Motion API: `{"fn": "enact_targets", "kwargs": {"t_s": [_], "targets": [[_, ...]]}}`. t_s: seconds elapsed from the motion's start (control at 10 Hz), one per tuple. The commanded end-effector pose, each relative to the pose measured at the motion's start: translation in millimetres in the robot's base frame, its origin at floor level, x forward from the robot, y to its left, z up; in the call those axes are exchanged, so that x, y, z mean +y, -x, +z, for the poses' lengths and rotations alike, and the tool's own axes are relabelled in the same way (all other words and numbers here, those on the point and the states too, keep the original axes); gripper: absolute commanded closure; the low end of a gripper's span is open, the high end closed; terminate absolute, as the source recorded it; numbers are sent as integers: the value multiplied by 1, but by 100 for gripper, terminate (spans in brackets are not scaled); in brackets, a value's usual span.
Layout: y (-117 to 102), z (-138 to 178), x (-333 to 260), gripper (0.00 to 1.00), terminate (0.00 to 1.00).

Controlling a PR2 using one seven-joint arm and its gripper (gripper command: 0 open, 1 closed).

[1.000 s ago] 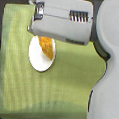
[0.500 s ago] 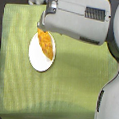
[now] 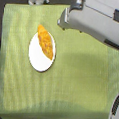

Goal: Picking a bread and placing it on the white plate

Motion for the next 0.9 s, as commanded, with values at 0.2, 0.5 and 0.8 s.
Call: {"fn": "enact_targets", "kwargs": {"t_s": [0.2, 0.5, 0.8], "targets": [[8, 10, -151, 0, 0], [20, 11, -198, 0, 0], [31, 12, -235, 0, 0]]}}
